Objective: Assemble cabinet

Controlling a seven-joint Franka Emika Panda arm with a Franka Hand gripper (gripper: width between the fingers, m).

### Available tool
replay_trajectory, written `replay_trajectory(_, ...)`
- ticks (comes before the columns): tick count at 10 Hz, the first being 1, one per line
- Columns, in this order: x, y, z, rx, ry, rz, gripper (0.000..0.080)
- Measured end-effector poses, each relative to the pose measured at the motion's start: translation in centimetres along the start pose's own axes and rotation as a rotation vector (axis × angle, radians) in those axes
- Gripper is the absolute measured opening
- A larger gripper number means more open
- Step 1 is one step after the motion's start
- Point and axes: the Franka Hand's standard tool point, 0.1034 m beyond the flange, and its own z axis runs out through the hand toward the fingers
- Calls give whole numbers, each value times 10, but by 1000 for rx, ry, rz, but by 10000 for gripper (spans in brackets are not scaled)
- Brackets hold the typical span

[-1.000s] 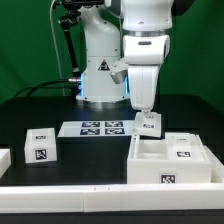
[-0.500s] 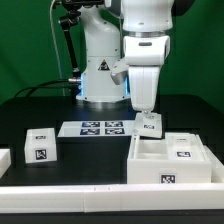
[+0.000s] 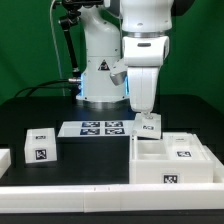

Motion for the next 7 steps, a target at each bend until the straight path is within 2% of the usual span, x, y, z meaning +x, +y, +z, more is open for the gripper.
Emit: replay_trajectory(7,0,4,2,4,5,-68,64)
